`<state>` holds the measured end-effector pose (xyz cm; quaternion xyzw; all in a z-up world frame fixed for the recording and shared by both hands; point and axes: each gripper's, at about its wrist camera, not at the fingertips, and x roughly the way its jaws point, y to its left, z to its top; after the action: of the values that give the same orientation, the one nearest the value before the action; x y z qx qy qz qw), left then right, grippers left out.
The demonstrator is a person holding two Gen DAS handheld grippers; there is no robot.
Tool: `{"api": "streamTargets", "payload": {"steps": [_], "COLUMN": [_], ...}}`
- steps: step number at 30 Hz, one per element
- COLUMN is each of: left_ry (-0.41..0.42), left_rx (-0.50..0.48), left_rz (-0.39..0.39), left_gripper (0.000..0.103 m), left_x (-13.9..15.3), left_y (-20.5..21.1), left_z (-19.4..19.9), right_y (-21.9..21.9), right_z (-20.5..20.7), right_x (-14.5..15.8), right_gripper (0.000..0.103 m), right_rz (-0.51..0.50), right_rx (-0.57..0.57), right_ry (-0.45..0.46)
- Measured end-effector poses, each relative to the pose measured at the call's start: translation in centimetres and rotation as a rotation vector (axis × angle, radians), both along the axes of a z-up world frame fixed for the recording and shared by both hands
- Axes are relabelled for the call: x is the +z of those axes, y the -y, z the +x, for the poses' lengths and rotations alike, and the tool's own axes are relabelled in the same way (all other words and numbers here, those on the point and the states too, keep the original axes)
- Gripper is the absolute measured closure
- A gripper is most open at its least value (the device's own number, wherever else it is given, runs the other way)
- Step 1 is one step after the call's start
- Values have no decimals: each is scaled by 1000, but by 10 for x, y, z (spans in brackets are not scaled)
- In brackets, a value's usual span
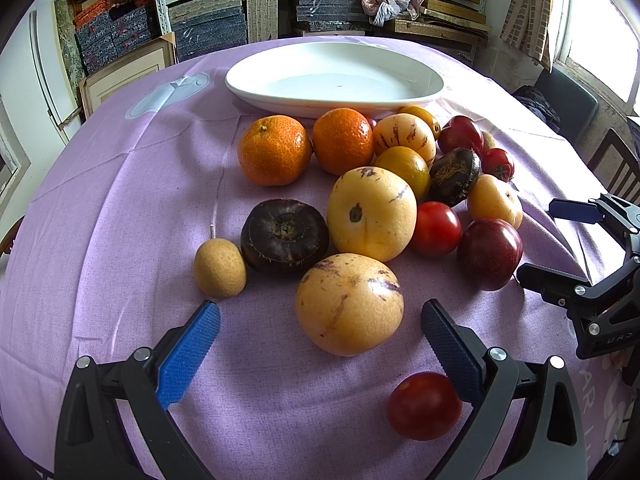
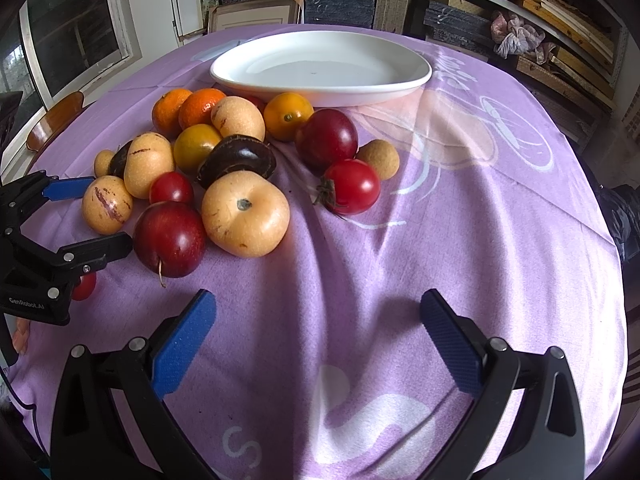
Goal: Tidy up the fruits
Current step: 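Grasp the large yellow pepino with the left tool while the right tool grasps a dark red plum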
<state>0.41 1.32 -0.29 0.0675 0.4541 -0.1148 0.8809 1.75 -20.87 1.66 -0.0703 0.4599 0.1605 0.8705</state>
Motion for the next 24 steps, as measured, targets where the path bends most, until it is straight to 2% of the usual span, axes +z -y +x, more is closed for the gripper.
{"api": "streamTargets", "payload": {"steps": [10,12,14,17,24], "left_ry": [-18,-12,-15,-31,45], "left_rx": [-24,18,42,63,-1], "left_rz": [-9,-56,-147,-186,-189], "left_gripper": [3,3,3,3,3], "left_x": [2,5,8,12,24], "left_y": [-4,-19,-39,-53,-45], "left_z": [0,0,0,-2,-20], "right_y": [-1,-2,-1,4,35], "right_z": [1,2,2,-1,-11], "right_x": [-1,-1,-1,0,16], "right_gripper": [4,4,4,4,4], "right_rz": [5,6,8,10,203], "right_rx": [-1,0,4,8,-26], "right_ry": [14,14,13,21,93]}}
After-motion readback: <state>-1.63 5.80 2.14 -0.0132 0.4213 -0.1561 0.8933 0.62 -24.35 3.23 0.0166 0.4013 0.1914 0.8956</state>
